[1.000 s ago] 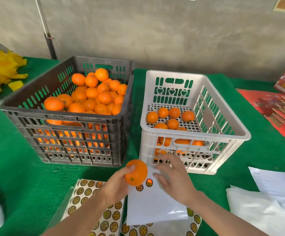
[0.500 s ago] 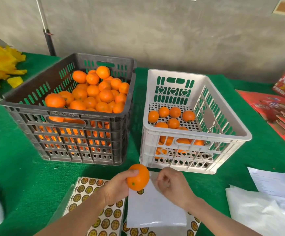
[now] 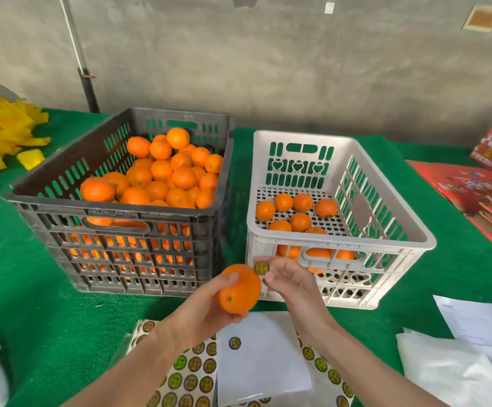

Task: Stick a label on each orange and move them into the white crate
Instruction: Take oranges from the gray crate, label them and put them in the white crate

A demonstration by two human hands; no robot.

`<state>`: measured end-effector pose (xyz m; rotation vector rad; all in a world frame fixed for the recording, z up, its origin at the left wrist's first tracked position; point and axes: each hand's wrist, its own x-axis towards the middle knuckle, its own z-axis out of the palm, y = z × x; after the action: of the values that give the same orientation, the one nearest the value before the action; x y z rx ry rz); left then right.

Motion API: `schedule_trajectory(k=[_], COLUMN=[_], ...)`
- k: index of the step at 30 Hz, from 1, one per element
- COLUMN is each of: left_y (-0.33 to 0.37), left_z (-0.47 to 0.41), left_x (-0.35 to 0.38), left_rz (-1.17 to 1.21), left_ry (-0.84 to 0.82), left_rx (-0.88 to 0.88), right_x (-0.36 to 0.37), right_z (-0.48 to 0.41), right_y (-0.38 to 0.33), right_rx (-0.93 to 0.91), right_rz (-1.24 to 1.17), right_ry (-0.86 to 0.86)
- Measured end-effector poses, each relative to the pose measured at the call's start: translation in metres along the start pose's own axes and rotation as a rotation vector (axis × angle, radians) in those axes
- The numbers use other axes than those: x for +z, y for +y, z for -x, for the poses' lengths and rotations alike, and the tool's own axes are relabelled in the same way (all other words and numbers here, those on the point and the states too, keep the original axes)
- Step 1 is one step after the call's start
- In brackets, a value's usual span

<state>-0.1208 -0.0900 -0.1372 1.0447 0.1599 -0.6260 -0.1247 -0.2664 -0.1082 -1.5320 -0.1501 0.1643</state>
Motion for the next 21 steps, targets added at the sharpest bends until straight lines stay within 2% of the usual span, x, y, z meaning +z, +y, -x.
schedule_trajectory(k=[2, 4, 8, 10, 15, 21], left_y=[0.005, 0.01, 0.012, 0.013, 0.018, 0.013], left_z=[0.001, 0.001, 0.003, 0.004, 0.0, -0.001], left_x=[0.009, 0.016, 0.02, 0.02, 0.024, 0.03], left_rz=[0.156, 0.238, 0.171, 0.212, 0.3, 0.346], left_ry=[-0.016, -0.026, -0.069, -0.052, 0.058, 0.053], left_rx=[-0.083, -0.117, 0.034, 0.077, 0.05, 0.05], right_x=[0.002, 0.004, 0.008, 0.008, 0.013, 0.022], right_z=[-0.001, -0.001, -0.001, 0.0, 0.002, 0.003], right_y=[-0.002, -0.002, -0.005, -0.006, -0.012, -0.014], right_rx=[-0.031, -0.048, -0.009, 0.005, 0.07, 0.054], right_rz=[0.047, 0.134, 0.118, 0.052, -0.158, -0.145], right_ry=[-0.109, -0.138, 0.047, 0.076, 0.147, 0.226])
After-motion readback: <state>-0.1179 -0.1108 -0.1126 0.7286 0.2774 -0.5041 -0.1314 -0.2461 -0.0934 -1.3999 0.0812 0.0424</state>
